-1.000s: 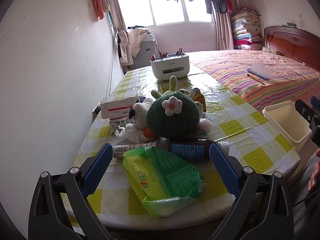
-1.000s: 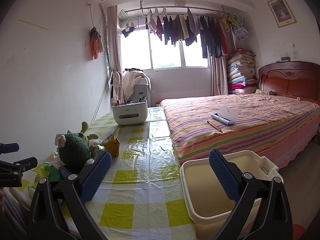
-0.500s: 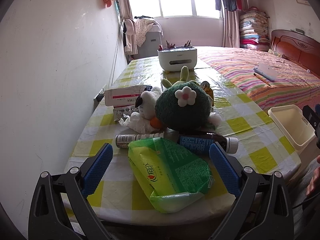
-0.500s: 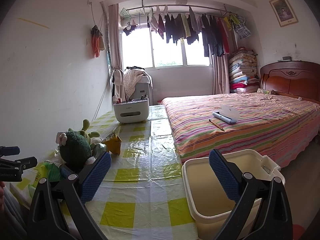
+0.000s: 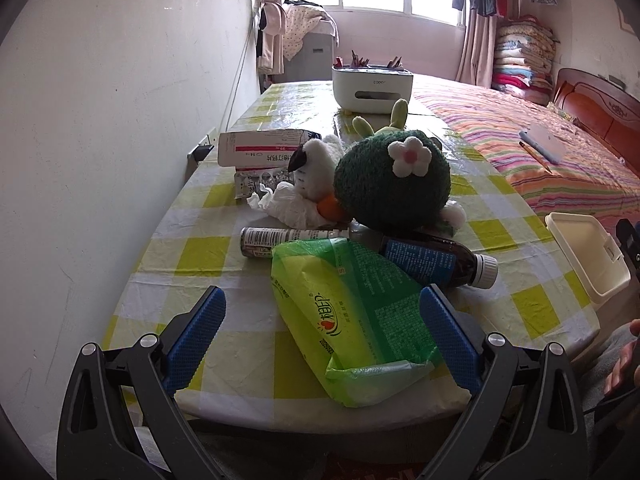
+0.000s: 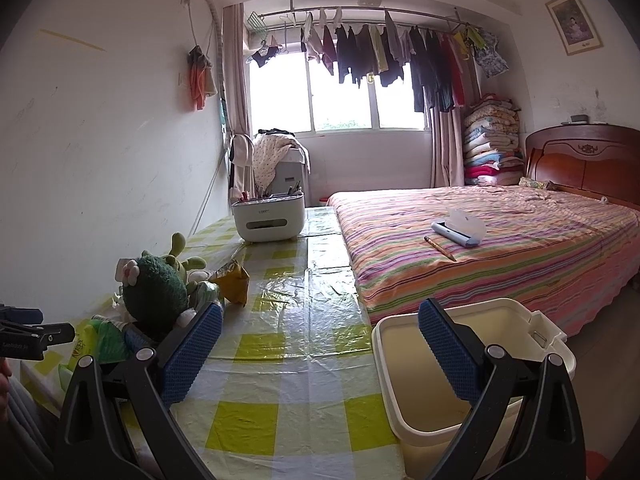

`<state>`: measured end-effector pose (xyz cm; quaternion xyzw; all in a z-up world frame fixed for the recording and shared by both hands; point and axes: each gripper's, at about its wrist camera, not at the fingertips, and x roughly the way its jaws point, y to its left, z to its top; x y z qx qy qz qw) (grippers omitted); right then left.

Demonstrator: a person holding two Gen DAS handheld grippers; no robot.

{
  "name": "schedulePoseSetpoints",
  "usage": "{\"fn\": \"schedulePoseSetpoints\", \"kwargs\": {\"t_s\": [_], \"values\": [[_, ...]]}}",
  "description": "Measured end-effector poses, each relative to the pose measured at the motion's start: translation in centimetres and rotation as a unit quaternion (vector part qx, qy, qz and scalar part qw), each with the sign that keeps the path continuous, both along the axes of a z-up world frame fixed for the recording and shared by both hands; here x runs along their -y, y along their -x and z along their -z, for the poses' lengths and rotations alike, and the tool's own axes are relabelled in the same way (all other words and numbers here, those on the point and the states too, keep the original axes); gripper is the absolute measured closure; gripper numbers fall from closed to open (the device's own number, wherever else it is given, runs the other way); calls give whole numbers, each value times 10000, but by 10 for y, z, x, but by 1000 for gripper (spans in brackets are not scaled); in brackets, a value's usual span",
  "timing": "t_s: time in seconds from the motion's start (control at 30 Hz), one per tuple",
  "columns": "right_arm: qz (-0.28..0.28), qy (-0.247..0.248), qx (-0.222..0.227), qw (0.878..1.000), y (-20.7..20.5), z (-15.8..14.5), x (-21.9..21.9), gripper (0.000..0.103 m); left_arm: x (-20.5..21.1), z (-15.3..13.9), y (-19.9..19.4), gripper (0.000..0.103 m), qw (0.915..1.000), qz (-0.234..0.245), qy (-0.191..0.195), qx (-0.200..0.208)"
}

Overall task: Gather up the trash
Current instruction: 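Move both tools toward the table, left toward the green wipes pack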

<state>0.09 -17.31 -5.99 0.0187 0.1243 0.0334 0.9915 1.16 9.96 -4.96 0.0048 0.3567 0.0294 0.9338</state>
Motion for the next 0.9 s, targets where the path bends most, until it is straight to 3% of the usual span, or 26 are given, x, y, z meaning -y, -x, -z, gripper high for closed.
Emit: {"fn": "schedulePoseSetpoints", "kwargs": {"t_s": [0.9], "values": [[-53,-22,-19,10000,-1,0,-4,7,11,21,-15,7,9975,312,220,-600]]}}
